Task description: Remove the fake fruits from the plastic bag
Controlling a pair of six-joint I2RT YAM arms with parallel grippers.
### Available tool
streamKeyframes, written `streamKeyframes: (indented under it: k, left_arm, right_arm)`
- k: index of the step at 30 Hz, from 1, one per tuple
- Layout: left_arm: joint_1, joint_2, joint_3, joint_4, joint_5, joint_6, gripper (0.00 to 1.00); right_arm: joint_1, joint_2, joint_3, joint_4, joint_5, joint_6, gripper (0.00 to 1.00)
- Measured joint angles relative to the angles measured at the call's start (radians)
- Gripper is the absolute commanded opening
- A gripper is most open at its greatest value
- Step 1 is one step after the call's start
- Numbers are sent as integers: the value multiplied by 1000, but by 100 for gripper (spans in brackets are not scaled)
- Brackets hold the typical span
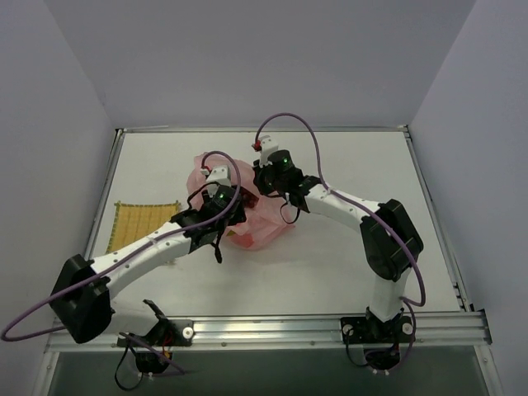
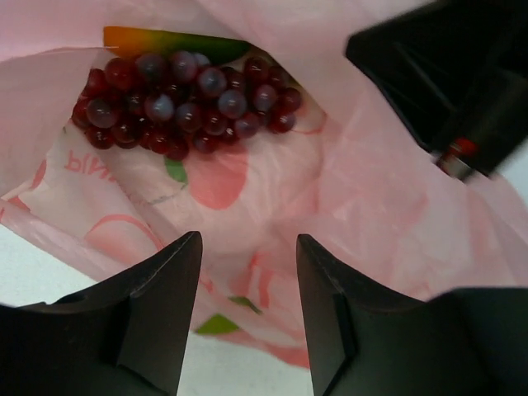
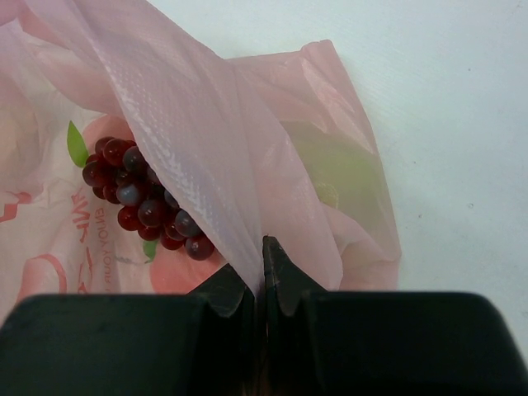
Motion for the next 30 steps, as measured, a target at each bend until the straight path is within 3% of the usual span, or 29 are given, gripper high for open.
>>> streamKeyframes:
  k: [9, 15, 30]
  left_arm:
    - [133, 235, 37, 143, -69, -96, 54]
    - [171, 349, 90, 166, -66, -136, 77]
    - [190, 529, 111, 229, -72, -180, 76]
  right_arm:
    - [-5, 0, -10, 0, -1, 0, 1]
    - [-13, -2, -11, 0, -2, 0, 1]
    - [-13, -3, -12, 1, -26, 4, 1]
